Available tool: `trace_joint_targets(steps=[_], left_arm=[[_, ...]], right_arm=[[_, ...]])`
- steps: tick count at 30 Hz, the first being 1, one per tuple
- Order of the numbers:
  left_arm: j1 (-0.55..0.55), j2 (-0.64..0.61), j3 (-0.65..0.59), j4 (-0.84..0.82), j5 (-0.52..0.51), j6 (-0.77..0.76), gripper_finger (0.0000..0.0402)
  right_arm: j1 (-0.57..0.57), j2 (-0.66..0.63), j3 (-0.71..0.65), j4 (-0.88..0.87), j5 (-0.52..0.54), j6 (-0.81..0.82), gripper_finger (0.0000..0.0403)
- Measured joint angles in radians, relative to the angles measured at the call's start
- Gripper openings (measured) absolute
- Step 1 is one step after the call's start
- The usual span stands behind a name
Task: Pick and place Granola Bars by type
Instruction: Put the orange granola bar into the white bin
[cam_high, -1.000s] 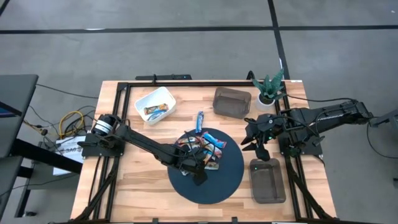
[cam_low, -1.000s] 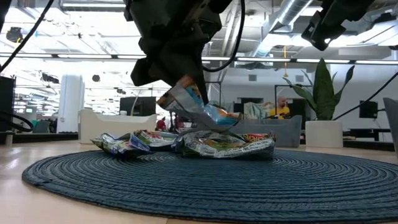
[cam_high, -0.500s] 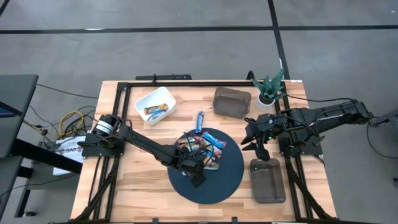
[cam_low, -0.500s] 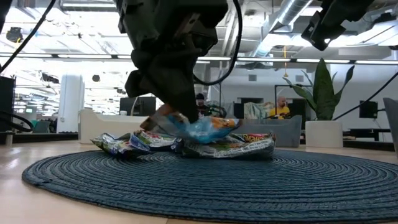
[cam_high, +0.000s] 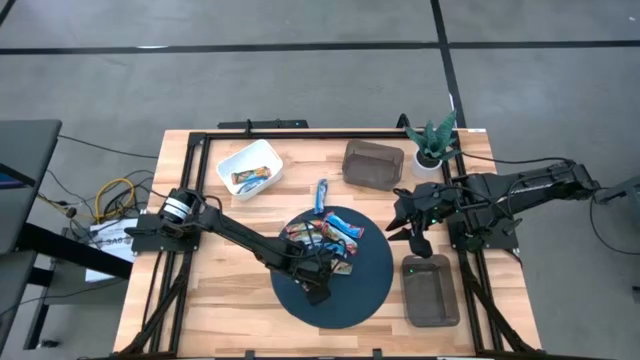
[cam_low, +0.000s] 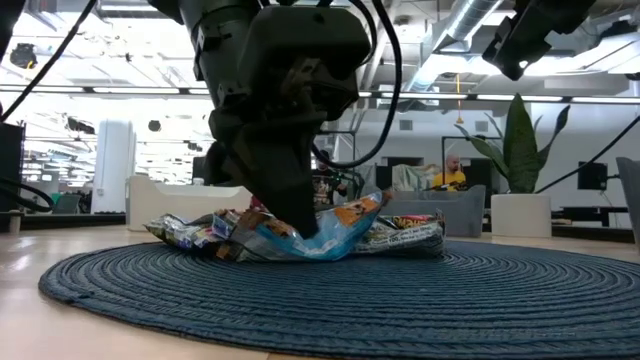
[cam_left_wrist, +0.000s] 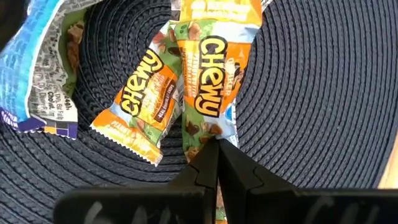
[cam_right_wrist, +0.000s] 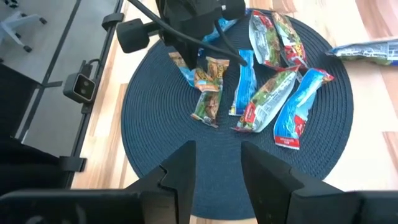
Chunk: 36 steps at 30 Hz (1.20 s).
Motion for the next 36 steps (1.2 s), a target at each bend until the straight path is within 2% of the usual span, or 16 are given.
trace_joint_targets(steps=[8,19,23,36], left_arm=[[-0.003,0.000,0.000,0.027,0.026,0.009,0.0009],[-0.003,0.000,0.002,0.052,0.019,-0.028,0.0120],[-0.003,0.000,0.002,0.052,0.016,-0.029,0.0149],[-0.003,0.007,0.002,0.042,0.000,-0.049,0.0160]], right_arm=[[0.000,0.000,0.000,0.012,0.002,0.008,0.0119],[0.000,0.000,0.000,0.013,0.002,0.011,0.0119],[0.000,0.000,0.000,0.013,0.002,0.011,0.0119],[0.000,0.000,0.000,0.013,0.012,0.009,0.0119]])
